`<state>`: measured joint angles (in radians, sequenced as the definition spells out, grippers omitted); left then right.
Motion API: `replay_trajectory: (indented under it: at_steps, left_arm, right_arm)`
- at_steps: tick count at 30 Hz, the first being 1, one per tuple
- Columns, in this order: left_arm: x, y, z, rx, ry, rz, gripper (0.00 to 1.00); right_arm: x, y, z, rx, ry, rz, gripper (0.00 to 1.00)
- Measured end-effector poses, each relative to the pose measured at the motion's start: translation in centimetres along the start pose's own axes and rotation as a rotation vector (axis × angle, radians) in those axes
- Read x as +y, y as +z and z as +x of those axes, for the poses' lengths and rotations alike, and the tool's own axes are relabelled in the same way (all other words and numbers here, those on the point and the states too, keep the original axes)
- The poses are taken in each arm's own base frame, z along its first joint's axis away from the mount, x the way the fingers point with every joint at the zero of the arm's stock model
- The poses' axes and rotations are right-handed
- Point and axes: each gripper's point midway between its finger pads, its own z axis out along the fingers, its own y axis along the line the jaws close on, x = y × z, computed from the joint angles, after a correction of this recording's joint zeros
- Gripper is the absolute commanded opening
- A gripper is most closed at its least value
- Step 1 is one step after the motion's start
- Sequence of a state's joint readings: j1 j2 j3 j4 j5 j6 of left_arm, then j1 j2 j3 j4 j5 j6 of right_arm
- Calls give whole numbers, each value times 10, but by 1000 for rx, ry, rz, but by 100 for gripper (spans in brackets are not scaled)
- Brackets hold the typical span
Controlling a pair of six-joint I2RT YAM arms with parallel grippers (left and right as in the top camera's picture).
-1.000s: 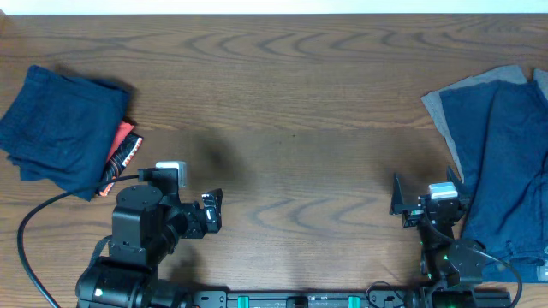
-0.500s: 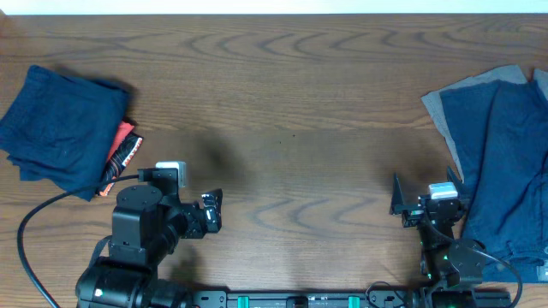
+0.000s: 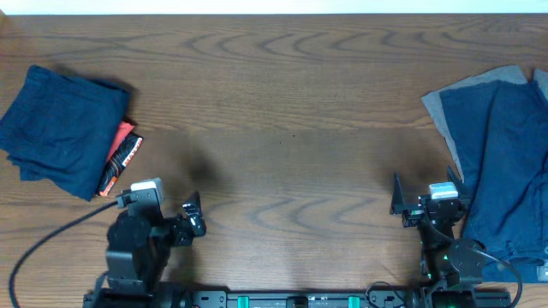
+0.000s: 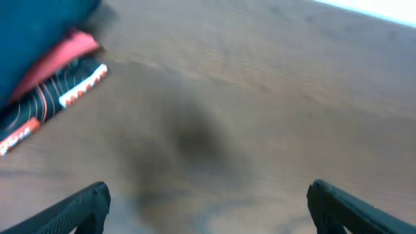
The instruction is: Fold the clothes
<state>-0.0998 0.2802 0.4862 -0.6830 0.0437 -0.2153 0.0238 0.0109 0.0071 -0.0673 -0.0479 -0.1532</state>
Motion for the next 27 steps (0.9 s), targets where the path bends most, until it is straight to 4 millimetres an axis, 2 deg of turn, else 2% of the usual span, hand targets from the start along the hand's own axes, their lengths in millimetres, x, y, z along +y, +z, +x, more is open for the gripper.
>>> replay_trajectory:
  at_steps: [6,8,14,20,27]
  left_arm:
    - [8,30,5,-180,-3,19,98]
    - [9,37,0,-255,3,31,98]
    - [5,42,-16,-456,69,62,98]
    - [7,43,-15,-460,157,37,98]
    - [7,43,-15,-459,167,38,98]
  right_arm:
    - [0,0,0,0,5,0,99]
    - [0,0,0,0,7,0,99]
    - [0,0,0,0,7,0,99]
    - [0,0,0,0,7,0,99]
    - [0,0,0,0,7,0,99]
